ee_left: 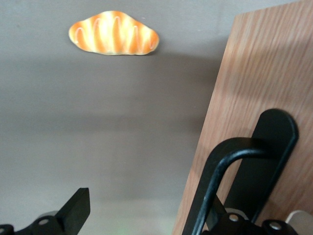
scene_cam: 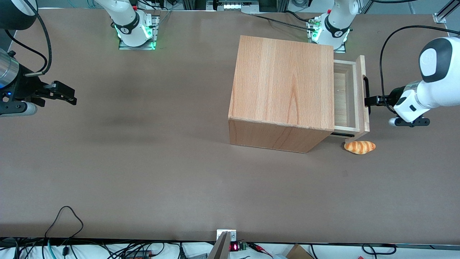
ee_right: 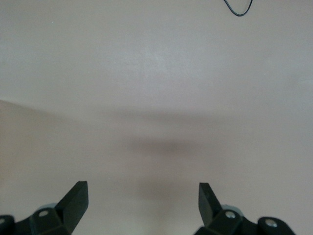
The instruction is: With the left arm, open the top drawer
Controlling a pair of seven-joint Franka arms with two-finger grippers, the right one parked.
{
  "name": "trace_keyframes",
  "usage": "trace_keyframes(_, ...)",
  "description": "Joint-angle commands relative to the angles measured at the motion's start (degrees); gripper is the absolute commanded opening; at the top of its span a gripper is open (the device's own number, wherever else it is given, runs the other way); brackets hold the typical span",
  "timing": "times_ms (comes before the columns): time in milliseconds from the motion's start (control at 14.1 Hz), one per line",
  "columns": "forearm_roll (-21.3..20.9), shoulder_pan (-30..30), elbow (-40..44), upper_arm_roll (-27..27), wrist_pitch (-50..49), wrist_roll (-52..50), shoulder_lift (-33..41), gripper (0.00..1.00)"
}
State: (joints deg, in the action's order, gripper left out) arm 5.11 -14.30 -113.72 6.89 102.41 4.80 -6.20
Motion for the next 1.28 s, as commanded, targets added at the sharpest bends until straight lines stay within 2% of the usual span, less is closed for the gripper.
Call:
trace_keyframes(0,-2.4,-2.0,0.3,0.1,-0.1,0.8,0.2,1.00)
trace_keyframes(922,-3.5,-6.7,1.0,0.1,0.0,0.8,0.2,1.00)
trace_keyframes(1206,-3.1,-7.0,4.7,0.1,-1.8,0.6,0.3,1.00)
